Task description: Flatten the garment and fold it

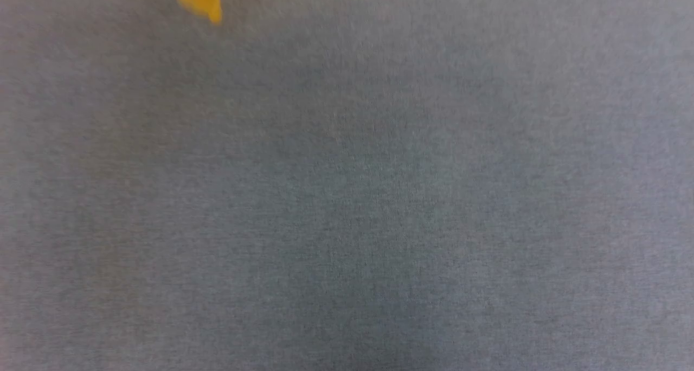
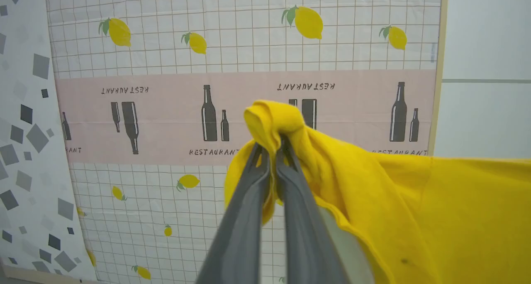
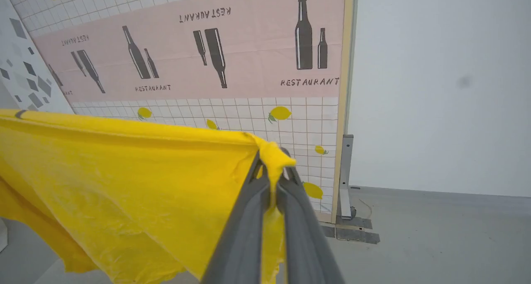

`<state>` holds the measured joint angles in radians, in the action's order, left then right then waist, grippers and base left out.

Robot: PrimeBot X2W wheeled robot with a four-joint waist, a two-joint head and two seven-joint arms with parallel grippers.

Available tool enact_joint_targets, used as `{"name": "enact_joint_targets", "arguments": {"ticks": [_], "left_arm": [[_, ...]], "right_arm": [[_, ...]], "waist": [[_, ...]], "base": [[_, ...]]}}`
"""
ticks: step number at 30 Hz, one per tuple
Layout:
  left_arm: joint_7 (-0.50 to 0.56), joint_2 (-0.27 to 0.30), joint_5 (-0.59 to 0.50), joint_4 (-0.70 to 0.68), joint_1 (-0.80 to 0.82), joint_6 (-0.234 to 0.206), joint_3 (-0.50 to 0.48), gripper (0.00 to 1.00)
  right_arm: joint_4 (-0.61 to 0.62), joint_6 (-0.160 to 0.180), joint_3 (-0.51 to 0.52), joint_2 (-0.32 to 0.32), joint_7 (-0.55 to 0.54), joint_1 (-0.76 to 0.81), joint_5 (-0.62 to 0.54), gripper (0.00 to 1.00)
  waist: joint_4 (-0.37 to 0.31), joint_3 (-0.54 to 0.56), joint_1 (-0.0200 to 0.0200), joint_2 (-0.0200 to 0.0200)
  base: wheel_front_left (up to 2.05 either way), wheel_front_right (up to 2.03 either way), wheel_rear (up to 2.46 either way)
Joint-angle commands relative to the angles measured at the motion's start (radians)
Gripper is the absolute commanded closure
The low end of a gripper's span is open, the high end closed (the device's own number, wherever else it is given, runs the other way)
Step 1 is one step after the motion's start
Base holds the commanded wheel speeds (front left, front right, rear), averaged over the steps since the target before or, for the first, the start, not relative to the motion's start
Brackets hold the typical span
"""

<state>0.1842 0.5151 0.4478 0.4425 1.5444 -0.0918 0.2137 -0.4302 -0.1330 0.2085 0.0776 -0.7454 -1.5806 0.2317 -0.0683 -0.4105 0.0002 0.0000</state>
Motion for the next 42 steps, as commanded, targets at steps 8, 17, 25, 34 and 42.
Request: {"name": "enact_joint_targets", "arguments": {"ticks": [8, 17, 25, 34, 42], "left_arm": [[-0.116, 0.014, -0.010, 0.116, 0.082, 0.018, -0.020, 1.00], [-0.184, -0.043, 0.057, 0.251, -0.037, 0.131, 0.004, 1.00], [-0.224, -0.122, 0.145, 0.353, -0.284, 0.207, 0.046, 1.00], [-0.265, -0.200, 0.239, 0.304, -0.792, 0.220, 0.119, 1.00], [-0.212, -0.249, 0.360, 0.154, -1.198, 0.159, 0.091, 1.00]], "right_arm": [[-0.115, 0.002, 0.026, -0.012, 0.128, -0.098, -0.044, 1.00], [-0.134, 0.002, -0.048, 0.046, 0.157, 0.051, 0.081, 1.00], [-0.018, 0.002, -0.188, 0.135, 0.190, 0.456, 0.311, 1.00], [0.138, 0.002, -0.277, 0.165, 0.239, 1.039, 0.456, 1.00], [0.169, 0.002, -0.251, 0.180, 0.293, 1.354, 0.445, 1.00]], "waist": [[-0.025, -0.212, -0.0002, 0.0000], [0.025, -0.214, -0.0002, 0.0000], [0.077, -0.063, -0.0002, 0.0000], [0.106, 0.170, -0.0002, 0.0000], [0.118, 0.304, -0.0002, 0.0000]], "base": [[0.00, 0.00, 0.00], [0.00, 0.00, 0.00], [0.00, 0.00, 0.00], [0.00, 0.00, 0.00], [0.00, 0.00, 0.00]]}}
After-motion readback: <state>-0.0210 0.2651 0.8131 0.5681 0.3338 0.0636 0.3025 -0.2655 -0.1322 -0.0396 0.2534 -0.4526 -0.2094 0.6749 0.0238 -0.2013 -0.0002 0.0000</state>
